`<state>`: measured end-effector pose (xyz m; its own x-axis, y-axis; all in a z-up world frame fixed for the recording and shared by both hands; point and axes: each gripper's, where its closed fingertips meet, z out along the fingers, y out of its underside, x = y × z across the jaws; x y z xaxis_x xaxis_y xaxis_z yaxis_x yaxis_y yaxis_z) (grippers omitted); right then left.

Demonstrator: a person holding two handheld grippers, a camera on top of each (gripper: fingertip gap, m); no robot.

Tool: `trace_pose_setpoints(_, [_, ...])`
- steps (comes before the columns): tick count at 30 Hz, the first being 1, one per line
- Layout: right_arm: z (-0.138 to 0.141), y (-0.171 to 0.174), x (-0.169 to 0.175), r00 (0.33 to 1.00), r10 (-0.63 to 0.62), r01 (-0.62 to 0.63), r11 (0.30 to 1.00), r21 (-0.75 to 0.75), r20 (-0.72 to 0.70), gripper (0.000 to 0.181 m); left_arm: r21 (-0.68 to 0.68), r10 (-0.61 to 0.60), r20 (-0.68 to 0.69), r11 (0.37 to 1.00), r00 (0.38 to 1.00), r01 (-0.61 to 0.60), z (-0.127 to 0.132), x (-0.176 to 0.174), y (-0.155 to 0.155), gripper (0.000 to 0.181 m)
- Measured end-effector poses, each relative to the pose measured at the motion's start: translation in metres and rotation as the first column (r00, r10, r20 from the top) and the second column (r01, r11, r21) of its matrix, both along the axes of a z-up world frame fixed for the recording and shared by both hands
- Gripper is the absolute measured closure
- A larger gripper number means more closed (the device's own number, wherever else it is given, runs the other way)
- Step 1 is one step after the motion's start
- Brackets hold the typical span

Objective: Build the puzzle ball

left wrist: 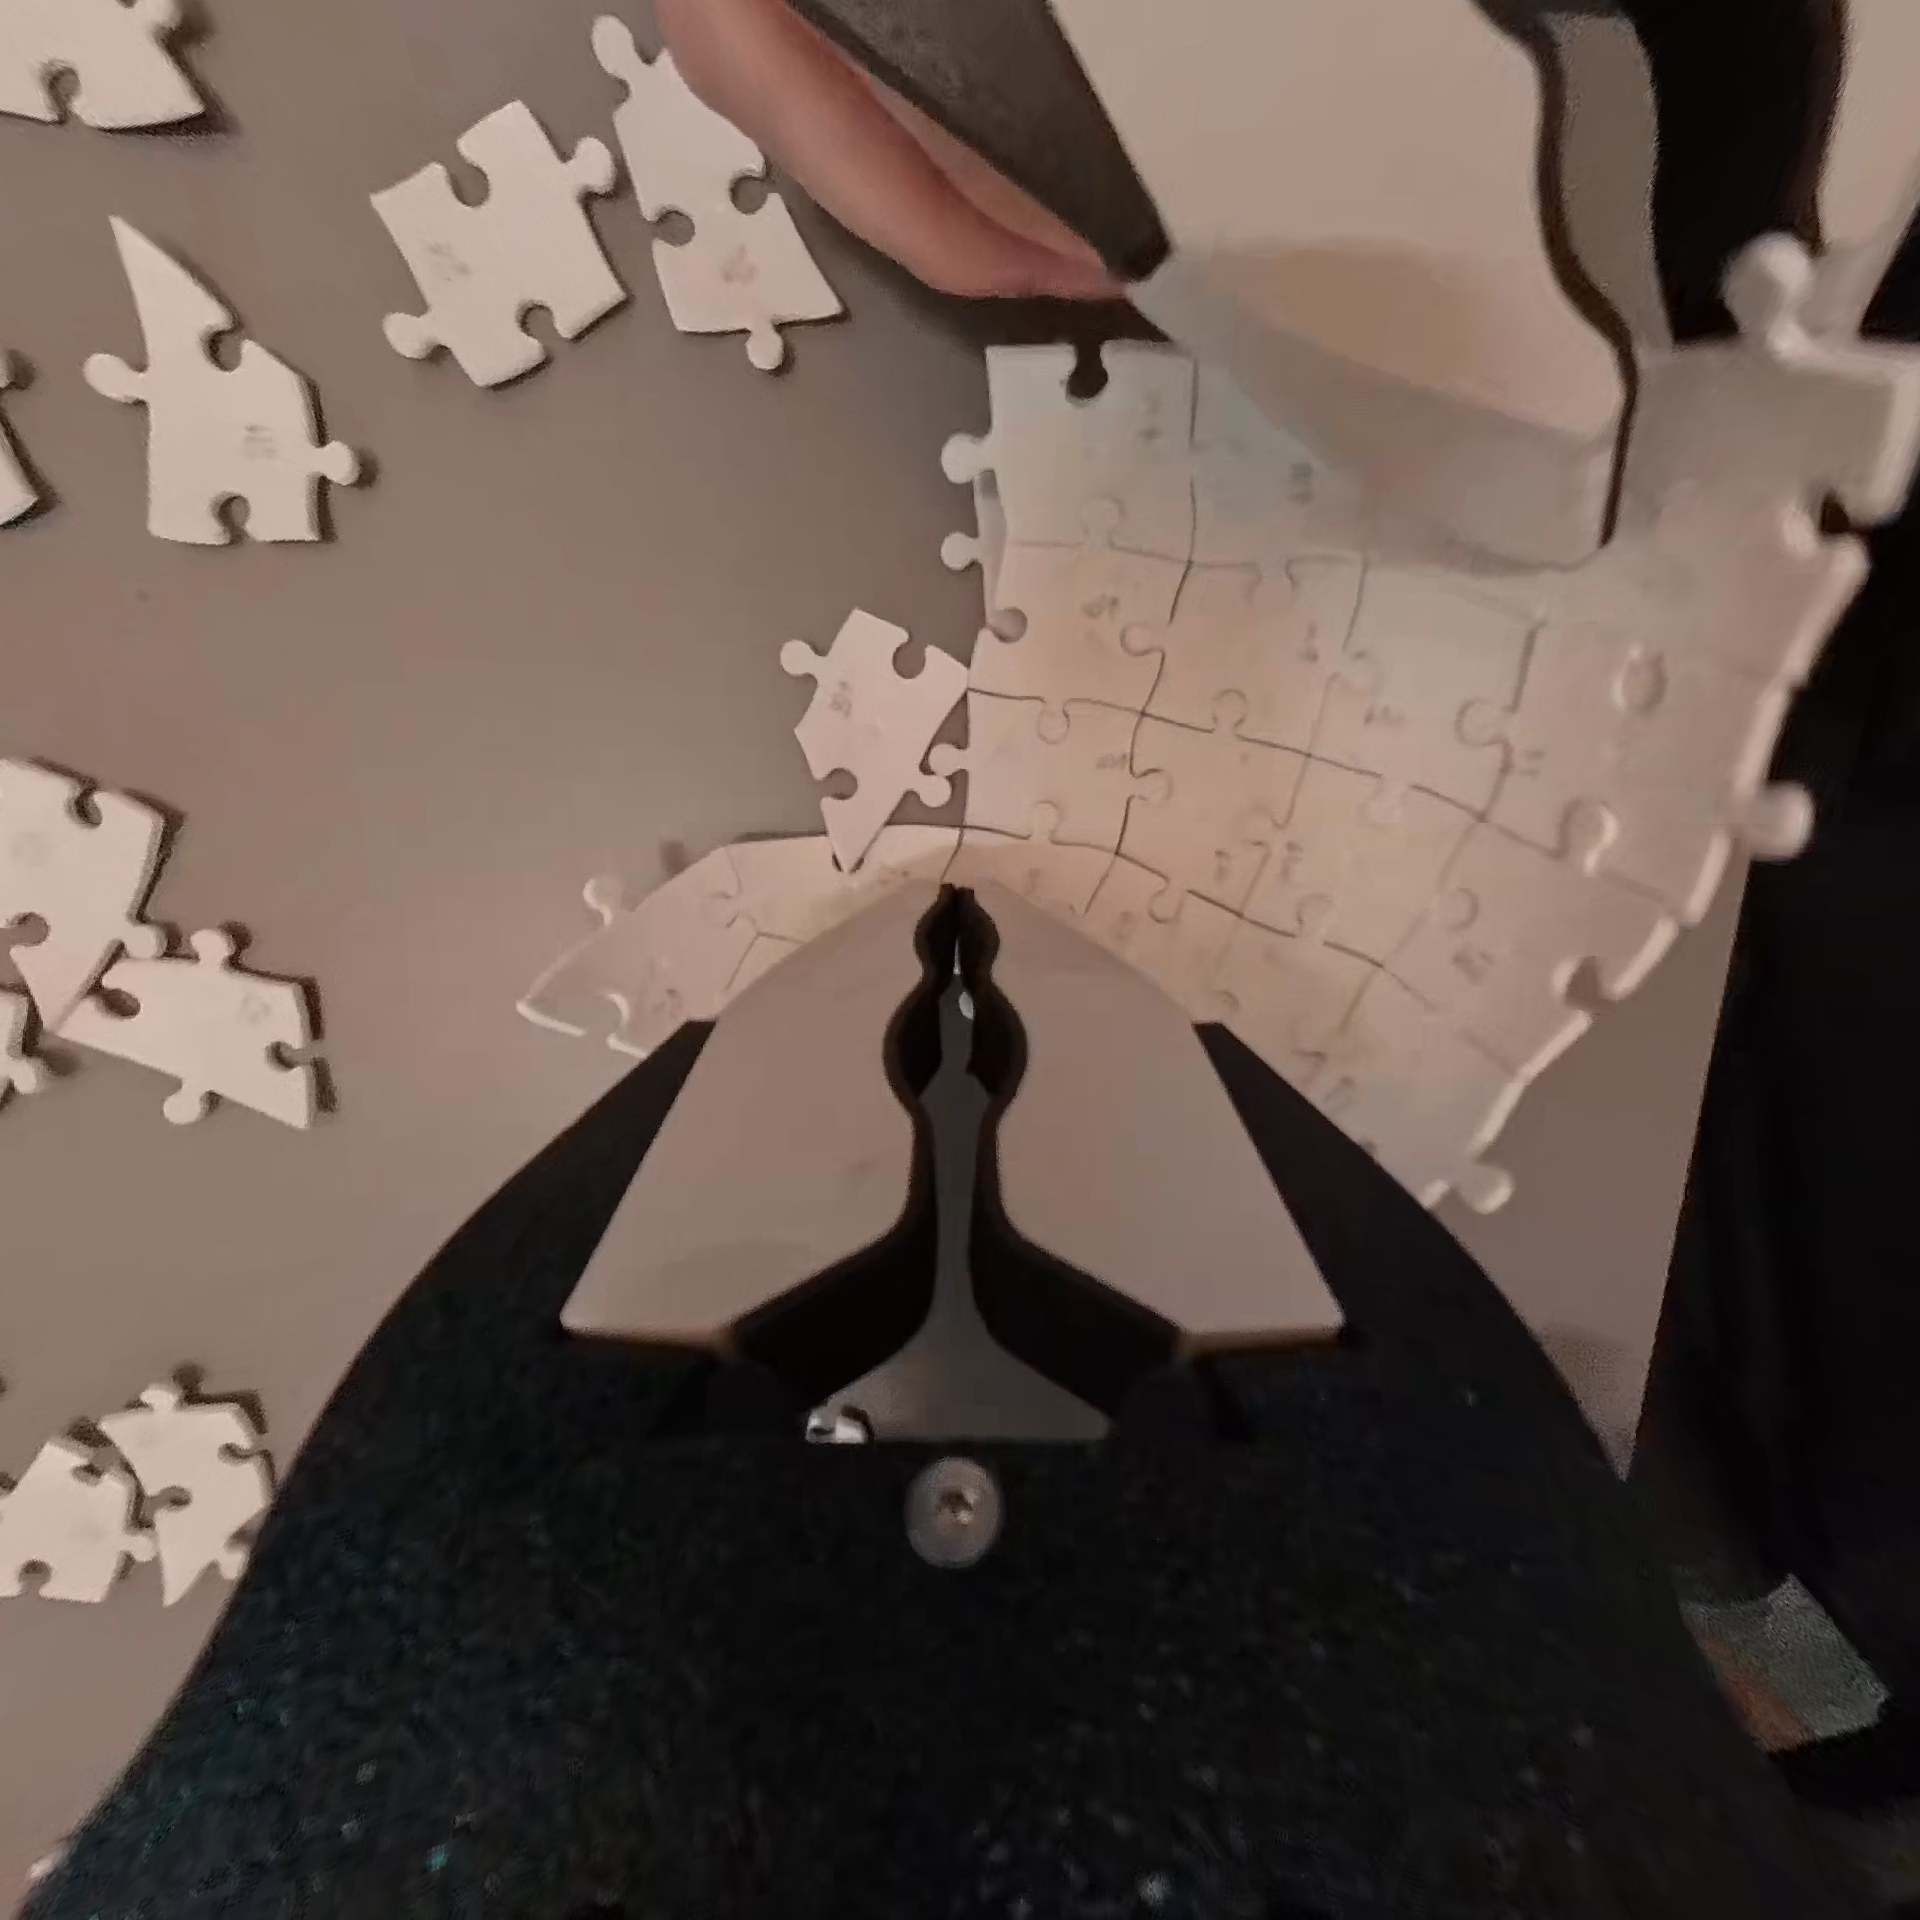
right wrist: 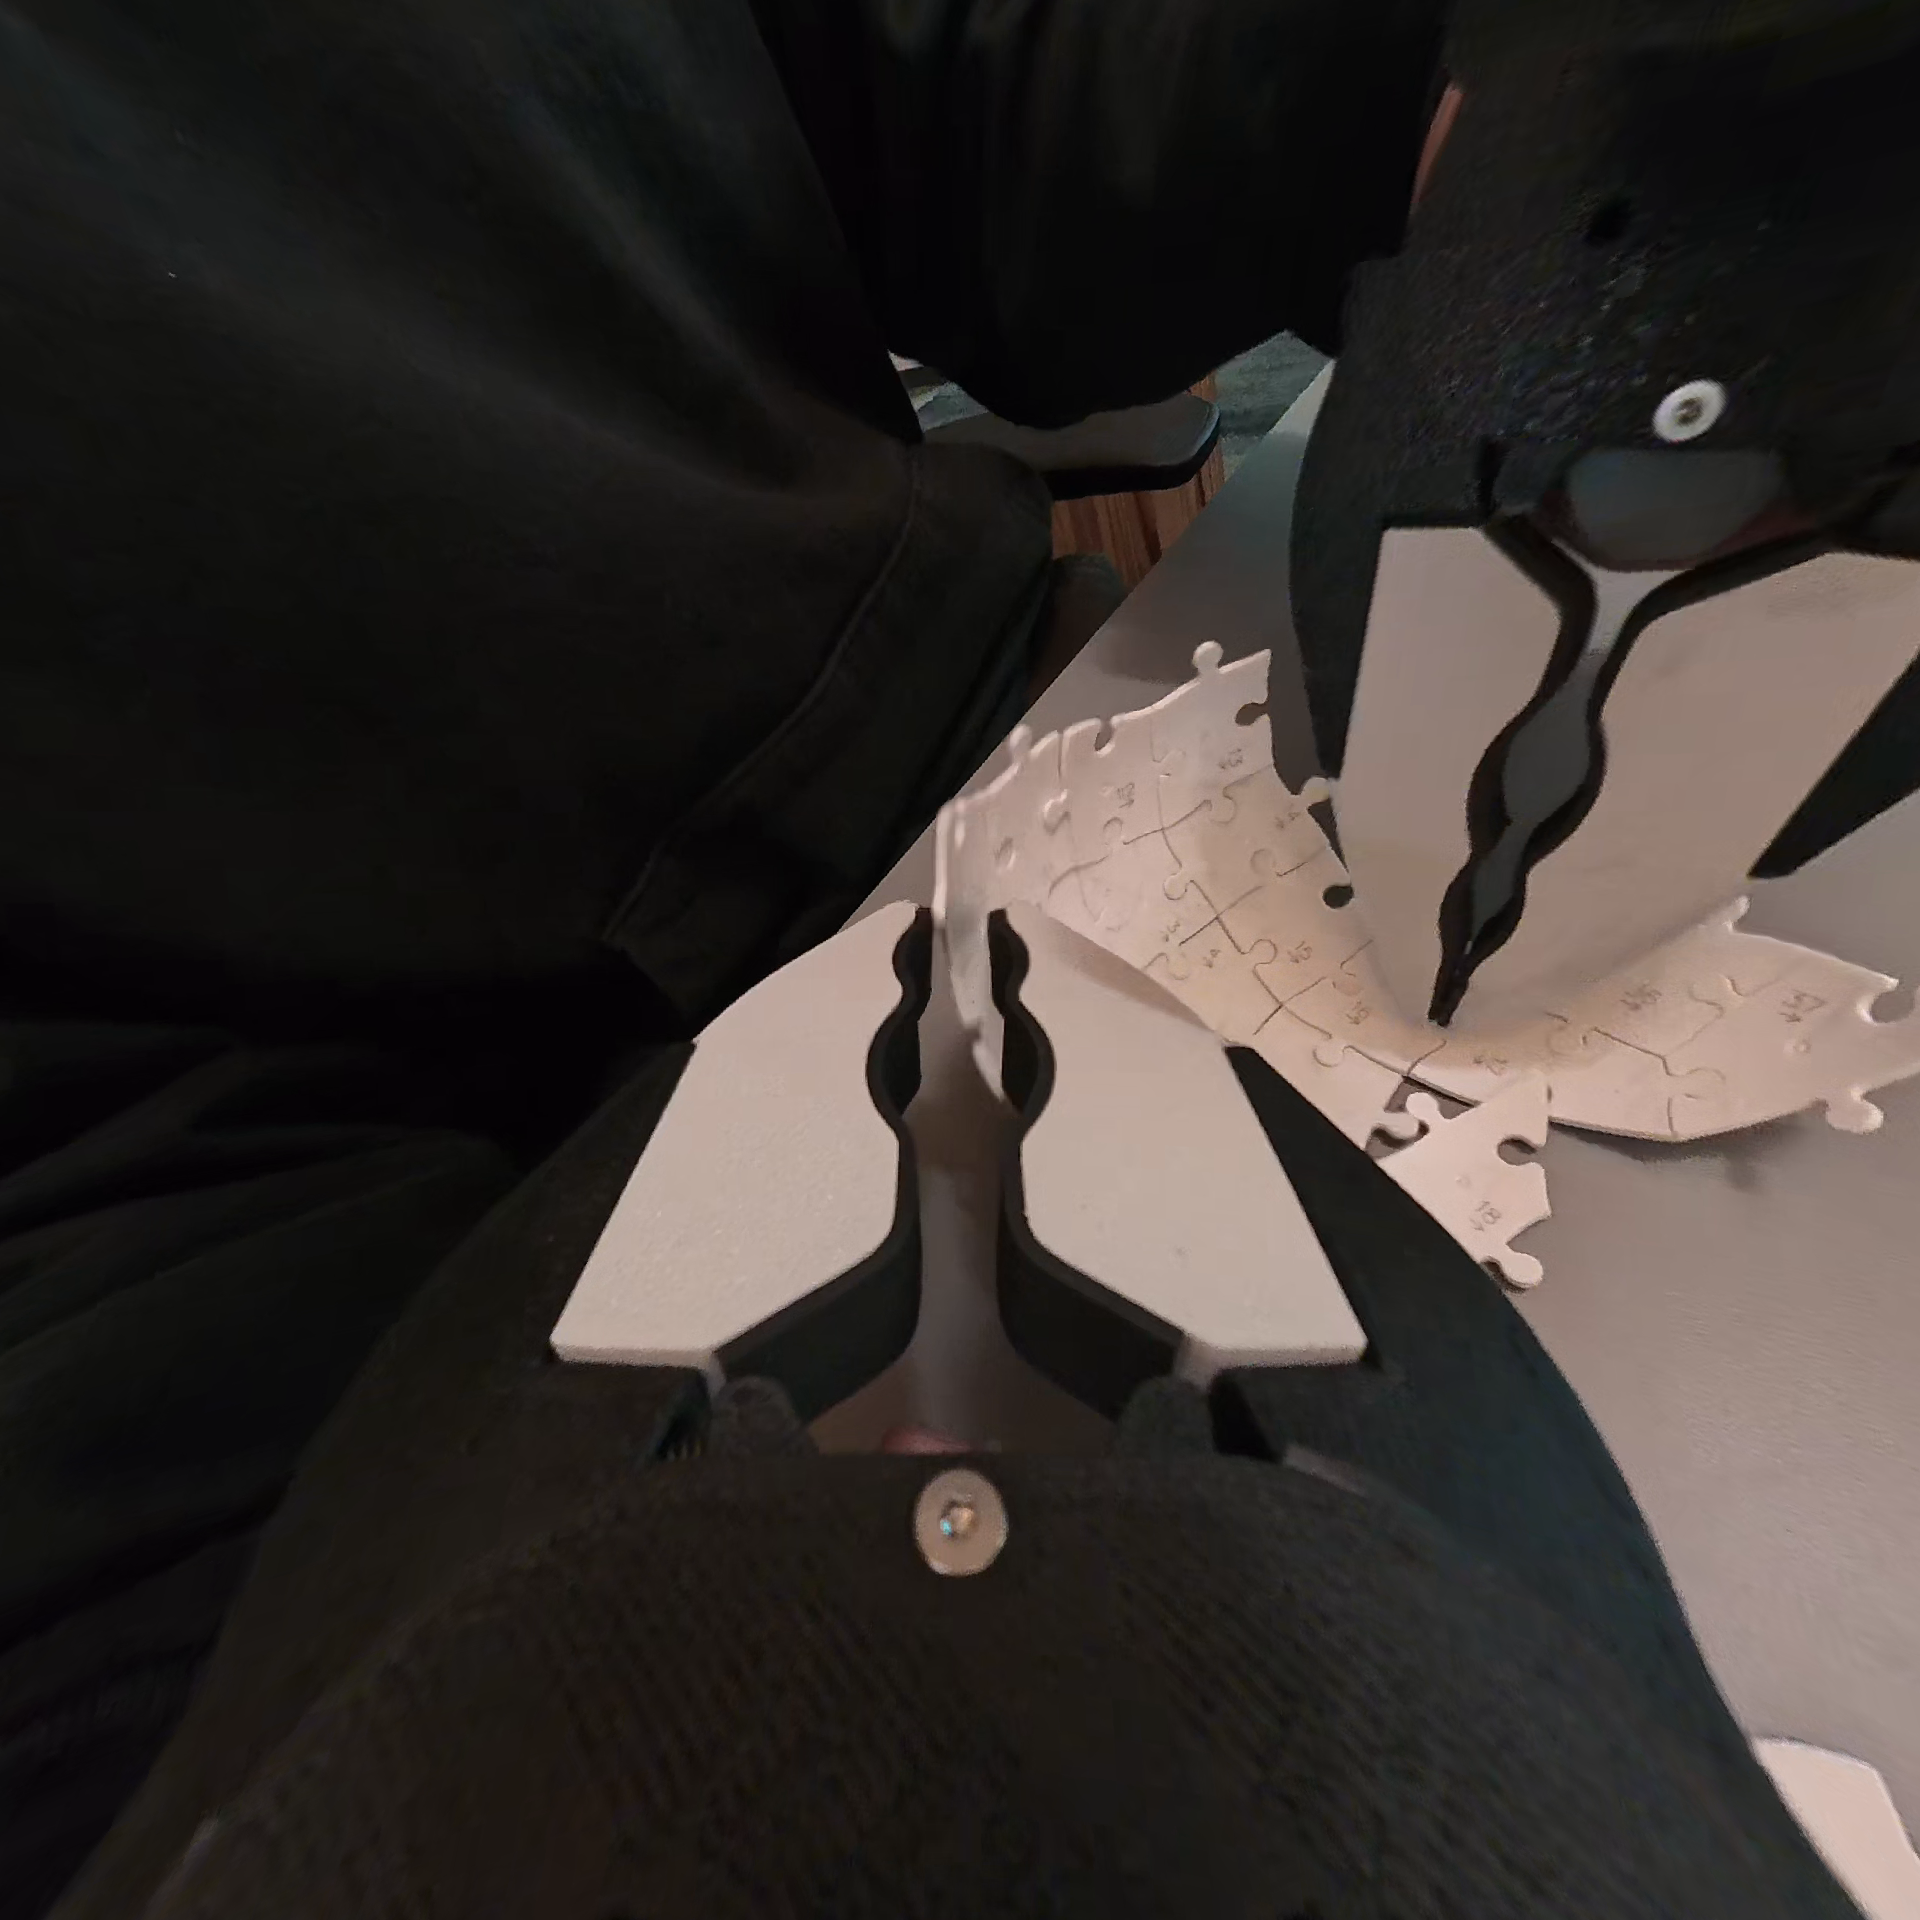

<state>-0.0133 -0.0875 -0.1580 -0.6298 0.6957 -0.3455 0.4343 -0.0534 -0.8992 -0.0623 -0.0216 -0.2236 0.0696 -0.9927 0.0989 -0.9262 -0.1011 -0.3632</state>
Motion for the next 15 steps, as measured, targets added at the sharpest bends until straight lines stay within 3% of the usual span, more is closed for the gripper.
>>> trace_pose_setpoints(1, [0.000, 0.002, 0.000, 1.000, -0.009, 0.009, 1.000, -0.001, -0.003, 0.169, 0.006, -0.007, -0.014, 1.000, 1.000, 0.007, 0.000, 0.000, 0.000, 0.181])
trace_pose_setpoints(15, [0.005, 0.018, 0.002, 0.993, -0.112, 0.112, 0.993, -0.027, -0.023, 0.158, -0.001, -0.035, -0.115, 0.999, 0.993, 0.035, -0.003, -0.001, 0.001, 0.181])
